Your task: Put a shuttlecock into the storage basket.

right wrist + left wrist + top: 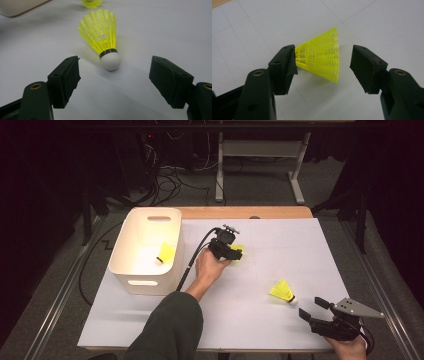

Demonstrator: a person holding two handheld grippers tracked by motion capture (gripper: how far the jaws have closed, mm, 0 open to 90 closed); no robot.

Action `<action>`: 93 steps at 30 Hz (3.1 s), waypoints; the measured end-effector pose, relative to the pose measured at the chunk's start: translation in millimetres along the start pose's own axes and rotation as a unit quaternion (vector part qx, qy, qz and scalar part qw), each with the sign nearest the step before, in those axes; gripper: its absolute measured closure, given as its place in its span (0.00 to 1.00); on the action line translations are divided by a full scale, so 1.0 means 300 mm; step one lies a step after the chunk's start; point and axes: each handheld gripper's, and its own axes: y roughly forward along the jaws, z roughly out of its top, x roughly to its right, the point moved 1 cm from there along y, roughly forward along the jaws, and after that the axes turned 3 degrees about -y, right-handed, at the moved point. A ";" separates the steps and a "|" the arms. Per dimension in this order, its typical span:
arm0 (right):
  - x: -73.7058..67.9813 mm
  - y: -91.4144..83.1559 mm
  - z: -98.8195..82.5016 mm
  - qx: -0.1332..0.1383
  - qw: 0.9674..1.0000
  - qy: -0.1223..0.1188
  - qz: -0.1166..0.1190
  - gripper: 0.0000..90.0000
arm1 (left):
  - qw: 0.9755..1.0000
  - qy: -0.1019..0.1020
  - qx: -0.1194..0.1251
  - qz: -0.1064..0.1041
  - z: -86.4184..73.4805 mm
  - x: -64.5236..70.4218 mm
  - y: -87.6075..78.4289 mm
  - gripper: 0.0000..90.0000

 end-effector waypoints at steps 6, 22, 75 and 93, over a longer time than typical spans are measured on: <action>-0.001 0.001 0.001 0.000 1.000 0.000 0.001 0.28 | 1.000 0.003 -0.005 0.013 -0.005 -0.007 0.020 0.45; -0.001 0.000 0.001 0.001 1.000 0.001 0.002 0.27 | 1.000 0.006 -0.014 0.010 -0.011 -0.016 0.031 0.66; -0.001 -0.002 0.000 0.003 1.000 0.002 0.002 0.28 | 1.000 0.000 -0.019 -0.010 -0.003 -0.054 -0.079 1.00; -0.002 -0.004 0.001 0.004 1.000 0.000 0.003 0.28 | 0.999 -0.005 -0.034 0.008 -0.001 -0.076 -0.165 1.00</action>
